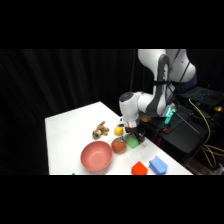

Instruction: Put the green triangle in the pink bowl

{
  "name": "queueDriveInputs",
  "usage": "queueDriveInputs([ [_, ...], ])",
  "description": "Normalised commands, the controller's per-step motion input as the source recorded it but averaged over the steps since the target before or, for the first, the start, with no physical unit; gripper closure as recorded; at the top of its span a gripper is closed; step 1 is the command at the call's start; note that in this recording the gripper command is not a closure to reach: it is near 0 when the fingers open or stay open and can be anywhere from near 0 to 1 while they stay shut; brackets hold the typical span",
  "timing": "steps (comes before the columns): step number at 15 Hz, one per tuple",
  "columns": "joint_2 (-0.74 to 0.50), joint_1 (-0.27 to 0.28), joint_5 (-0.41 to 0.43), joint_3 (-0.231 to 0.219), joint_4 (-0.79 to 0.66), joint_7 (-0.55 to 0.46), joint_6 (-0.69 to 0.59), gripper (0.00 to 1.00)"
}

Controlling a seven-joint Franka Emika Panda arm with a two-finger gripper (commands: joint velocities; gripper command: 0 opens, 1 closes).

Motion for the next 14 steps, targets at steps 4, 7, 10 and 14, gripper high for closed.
queueDriveInputs([
  [4, -0.32, 0.024, -0.001, 0.028, -0.20, 0.05, -0.04, 1.00],
  [7, -0.62, 0.144, -0.154, -0.119, -0.17, 0.24, -0.42, 1.00],
  [10, -0.70, 0.151, -0.246, -0.167, -0.02, 0.26, -0.67, 1.00],
  [14, -0.32, 0.100, -0.316, -0.142, 0.30, 0.18, -0.62, 1.00],
])
